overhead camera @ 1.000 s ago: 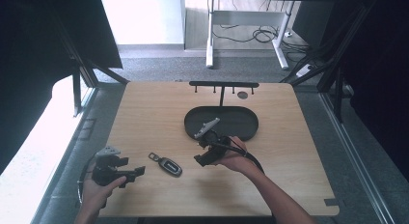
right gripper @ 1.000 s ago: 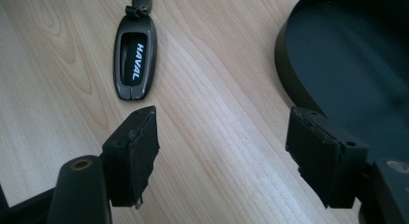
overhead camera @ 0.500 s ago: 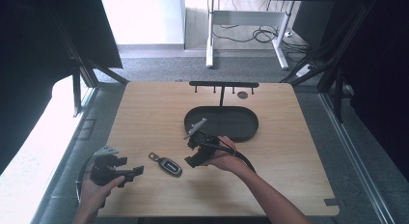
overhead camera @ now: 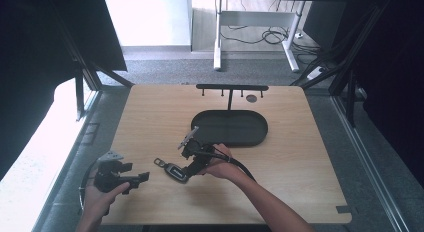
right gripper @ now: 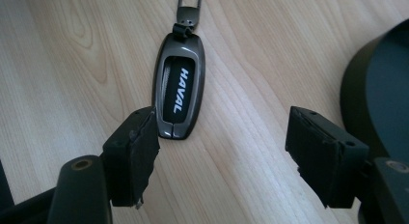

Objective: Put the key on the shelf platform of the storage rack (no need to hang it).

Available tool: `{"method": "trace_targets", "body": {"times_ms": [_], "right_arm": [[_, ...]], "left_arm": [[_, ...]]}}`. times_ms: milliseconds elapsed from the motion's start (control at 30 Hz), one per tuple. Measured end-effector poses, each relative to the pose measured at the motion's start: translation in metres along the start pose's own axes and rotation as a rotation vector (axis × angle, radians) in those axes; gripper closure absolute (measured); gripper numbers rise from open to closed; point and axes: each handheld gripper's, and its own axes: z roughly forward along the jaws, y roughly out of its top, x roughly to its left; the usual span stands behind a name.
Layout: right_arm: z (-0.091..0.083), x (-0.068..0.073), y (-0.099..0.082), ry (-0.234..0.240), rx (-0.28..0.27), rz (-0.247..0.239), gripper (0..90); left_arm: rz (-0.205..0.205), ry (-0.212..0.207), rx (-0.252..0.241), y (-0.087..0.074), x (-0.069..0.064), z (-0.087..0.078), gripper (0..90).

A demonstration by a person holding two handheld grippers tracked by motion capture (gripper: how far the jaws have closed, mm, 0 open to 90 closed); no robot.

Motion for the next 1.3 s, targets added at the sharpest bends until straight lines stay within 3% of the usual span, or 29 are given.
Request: {"method": "trace_targets", "body": {"times_ms": [500,700,1300], "right_arm": [[0.021,0.01,0.01,0.032,0.033,-0.011,27.5],[0.03,0.016,0.013,0.044,0.058,-0.036,27.4],[0.061,0.026,0.02,0.06,0.109,-0.032,26.6]], "left_arm": [[0.012,-0.004,0.01,0.0,-0.002,0.003,18.4],[0.015,-0.006,0.013,0.0,-0.003,0.004,18.4],[0.016,-0.007,0.015,0.0,-0.003,0.005,18.4]]}}
